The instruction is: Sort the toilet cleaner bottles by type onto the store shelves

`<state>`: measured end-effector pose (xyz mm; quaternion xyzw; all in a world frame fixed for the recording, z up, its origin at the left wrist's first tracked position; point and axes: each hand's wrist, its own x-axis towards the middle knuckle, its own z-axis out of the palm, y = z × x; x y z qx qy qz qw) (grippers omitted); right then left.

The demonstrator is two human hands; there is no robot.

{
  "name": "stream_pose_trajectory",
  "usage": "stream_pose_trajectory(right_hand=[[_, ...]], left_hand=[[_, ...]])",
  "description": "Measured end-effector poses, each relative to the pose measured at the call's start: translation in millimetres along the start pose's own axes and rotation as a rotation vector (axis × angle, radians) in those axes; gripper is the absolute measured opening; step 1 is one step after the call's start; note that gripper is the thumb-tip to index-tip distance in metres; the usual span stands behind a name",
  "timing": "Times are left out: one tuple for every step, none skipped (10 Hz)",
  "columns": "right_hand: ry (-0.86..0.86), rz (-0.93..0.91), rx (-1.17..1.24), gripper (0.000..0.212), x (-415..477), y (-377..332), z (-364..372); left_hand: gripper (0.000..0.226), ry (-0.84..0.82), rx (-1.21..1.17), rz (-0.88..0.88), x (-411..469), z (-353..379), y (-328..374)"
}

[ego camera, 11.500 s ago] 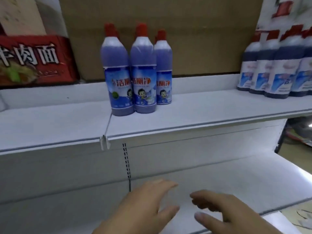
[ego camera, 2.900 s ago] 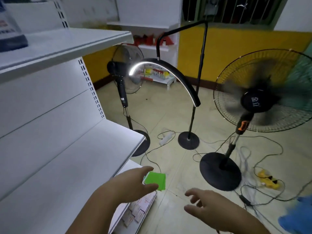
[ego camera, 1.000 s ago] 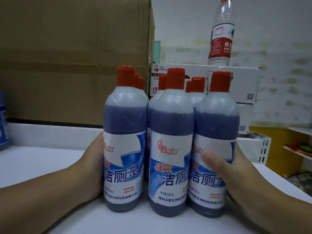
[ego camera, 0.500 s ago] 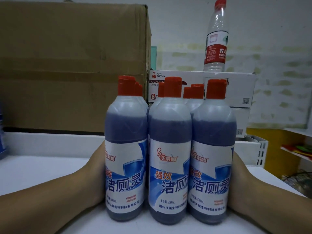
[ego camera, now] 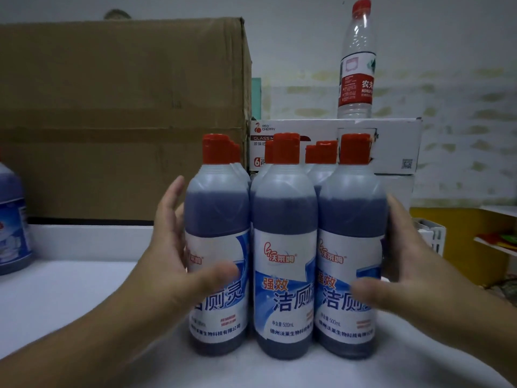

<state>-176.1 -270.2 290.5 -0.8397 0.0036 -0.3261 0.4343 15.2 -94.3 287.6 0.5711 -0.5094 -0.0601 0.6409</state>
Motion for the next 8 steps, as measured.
stream_pose_trajectory(right_hand=[[0.094, 0.11, -0.061, 0.131, -0.4, 0.1, 14.0], [0.156, 0.132, -0.059, 0.128, 3.1, 14.5, 19.5], [0.201, 0.098, -0.084, 0.124, 1.4, 22.0, 21.8], [0.211, 0.082, -0.08, 0.121, 2.3, 23.3, 21.1], [0.169, 0.068, -0.13, 0.104, 3.3, 15.4, 15.3], [0.284, -0.008, -0.163, 0.084, 5.4, 7.7, 3.3], [0.509, -0.132, -0.183, 0.082, 7.3, 0.0, -8.8], [0.615, -0.306, -0.215, 0.049, 0.2, -19.5, -17.2]], left_hand=[[0.121, 0.022, 0.113, 0.022, -10.9, 14.6, 0.1], [0.114, 0.076, 0.134, 0.028, -7.7, 17.1, -6.6], [0.113, 0.106, 0.15, 0.052, -10.5, 19.6, -9.3], [0.112, 0.112, 0.155, 0.065, -10.3, 18.5, -12.7], [0.114, 0.098, 0.189, 0.073, -7.5, 16.7, -13.0], [0.123, 0.095, 0.222, 0.097, -4.6, 9.9, -5.4], [0.125, 0.076, 0.304, 0.167, -5.1, 6.3, -3.1], [0.119, 0.052, 0.357, 0.188, -9.8, 7.2, 4.3]])
